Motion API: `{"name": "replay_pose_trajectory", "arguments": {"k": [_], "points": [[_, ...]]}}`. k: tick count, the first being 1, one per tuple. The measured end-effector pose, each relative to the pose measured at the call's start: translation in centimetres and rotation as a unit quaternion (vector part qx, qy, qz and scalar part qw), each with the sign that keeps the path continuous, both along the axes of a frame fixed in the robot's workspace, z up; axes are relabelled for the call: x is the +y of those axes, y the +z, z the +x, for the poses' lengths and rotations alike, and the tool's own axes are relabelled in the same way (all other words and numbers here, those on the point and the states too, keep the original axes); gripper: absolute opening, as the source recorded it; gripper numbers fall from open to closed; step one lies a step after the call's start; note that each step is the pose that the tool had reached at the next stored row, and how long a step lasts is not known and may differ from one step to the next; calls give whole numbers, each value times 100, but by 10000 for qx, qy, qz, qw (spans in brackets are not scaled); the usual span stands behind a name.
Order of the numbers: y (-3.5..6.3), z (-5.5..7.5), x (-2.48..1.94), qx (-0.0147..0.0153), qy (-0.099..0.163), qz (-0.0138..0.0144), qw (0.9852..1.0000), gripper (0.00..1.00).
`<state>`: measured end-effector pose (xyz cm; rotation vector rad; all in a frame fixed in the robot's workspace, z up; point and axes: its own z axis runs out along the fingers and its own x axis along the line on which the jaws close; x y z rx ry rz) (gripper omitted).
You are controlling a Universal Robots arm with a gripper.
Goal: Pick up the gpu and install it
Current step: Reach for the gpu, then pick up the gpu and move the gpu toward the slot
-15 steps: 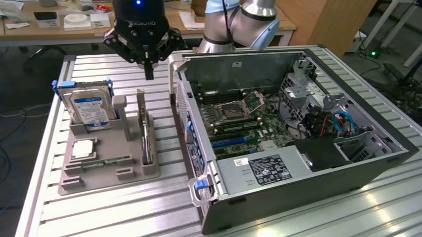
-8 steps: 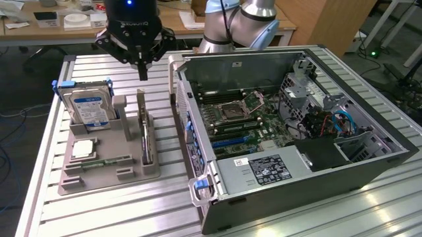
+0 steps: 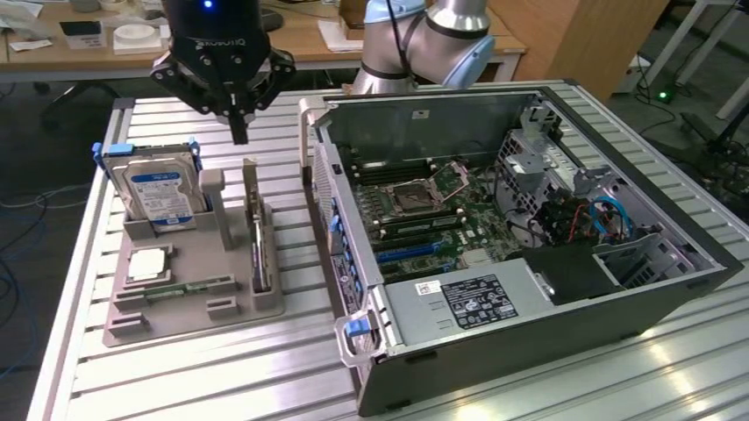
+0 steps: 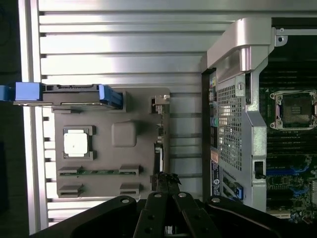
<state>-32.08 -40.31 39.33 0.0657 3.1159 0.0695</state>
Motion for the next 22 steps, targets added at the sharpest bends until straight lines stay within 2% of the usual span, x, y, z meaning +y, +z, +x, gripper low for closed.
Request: {"name": "replay_pose_trajectory", "arguments": {"k": [5,22], "points": [[0,-79,-1,0,-1,0,10000,10],[0,-83,-1,0,0,0,10000,11]]}}
